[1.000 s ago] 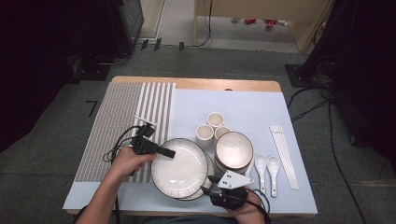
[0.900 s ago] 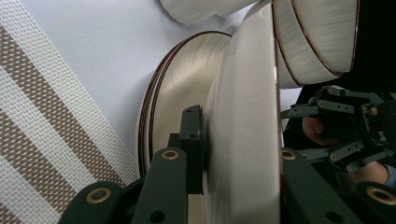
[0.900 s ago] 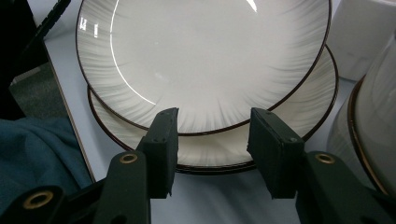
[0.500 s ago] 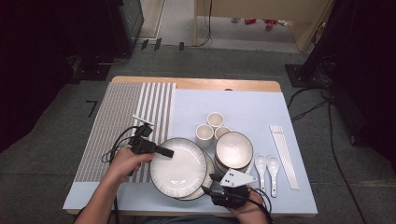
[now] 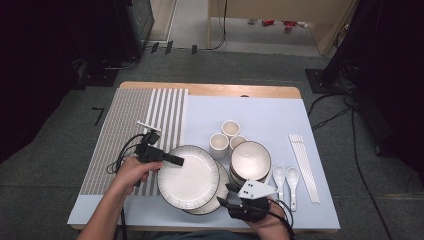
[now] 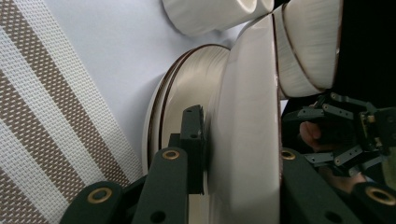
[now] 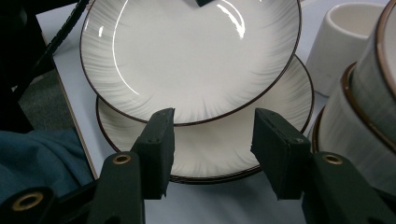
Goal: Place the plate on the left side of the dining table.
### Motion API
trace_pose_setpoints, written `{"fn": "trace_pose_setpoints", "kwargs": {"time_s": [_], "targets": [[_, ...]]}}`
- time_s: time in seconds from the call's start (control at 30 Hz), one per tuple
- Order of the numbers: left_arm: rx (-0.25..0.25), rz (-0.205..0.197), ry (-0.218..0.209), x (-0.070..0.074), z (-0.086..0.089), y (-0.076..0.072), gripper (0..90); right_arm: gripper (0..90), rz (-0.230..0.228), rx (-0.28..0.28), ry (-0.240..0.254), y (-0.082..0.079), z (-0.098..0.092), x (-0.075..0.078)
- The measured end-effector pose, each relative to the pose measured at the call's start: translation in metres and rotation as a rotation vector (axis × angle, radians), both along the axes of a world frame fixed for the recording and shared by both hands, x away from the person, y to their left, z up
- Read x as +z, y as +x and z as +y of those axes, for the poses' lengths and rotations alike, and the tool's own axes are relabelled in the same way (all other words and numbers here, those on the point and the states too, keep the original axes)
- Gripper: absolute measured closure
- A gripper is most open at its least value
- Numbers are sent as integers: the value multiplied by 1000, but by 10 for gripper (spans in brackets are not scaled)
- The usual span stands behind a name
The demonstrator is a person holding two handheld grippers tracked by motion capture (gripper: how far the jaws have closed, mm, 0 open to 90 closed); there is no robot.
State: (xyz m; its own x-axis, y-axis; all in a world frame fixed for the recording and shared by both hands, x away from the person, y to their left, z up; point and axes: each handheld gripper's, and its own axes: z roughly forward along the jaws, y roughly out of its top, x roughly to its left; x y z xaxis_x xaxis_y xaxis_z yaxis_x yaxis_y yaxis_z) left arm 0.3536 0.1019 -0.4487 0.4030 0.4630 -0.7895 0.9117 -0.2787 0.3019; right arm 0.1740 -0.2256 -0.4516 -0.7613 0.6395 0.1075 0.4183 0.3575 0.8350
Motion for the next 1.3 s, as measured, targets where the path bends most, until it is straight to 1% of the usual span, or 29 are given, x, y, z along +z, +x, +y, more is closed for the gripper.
{"fn": "trace_pose_setpoints", "kwargs": {"time_s": [0.13, 0.27, 0.5, 0.6, 0.63, 0.73, 0.83, 0.93, 1.03, 1.1, 1.2, 1.3], "targets": [[9, -11, 18, 4, 2, 2, 774, 489, -8, 1, 3, 0, -1, 5], [22, -9, 6, 5, 5, 5, 775, 474, -8, 3, 9, 2, -3, 8], [38, -7, 13, 3, 11, 10, 774, 471, -2, 12, 12, 3, -3, 14], [42, 10, -7, 0, 14, 13, 775, 471, 1, 16, 12, 5, -3, 17], [50, 10, -12, 0, 15, 13, 775, 471, 3, 17, 12, 5, -3, 18], [62, 5, -4, 0, 17, 15, 775, 471, 4, 19, 10, 6, -2, 20], [59, 0, 3, 2, 20, 18, 775, 462, 0, 19, 10, 7, -3, 22], [72, -3, -4, 4, 21, 20, 775, 449, 11, 23, 20, 8, -4, 24], [75, -6, -1, 5, 22, 22, 775, 445, 15, 29, 23, 10, -5, 27], [74, -6, 3, 6, 22, 23, 775, 445, 14, 36, 28, 11, -5, 28], [77, -7, 3, 6, 24, 24, 775, 441, 5, 38, 22, 12, -4, 31], [80, -1, -7, 5, 26, 26, 776, 440, 4, 38, 22, 13, -5, 35]]}}
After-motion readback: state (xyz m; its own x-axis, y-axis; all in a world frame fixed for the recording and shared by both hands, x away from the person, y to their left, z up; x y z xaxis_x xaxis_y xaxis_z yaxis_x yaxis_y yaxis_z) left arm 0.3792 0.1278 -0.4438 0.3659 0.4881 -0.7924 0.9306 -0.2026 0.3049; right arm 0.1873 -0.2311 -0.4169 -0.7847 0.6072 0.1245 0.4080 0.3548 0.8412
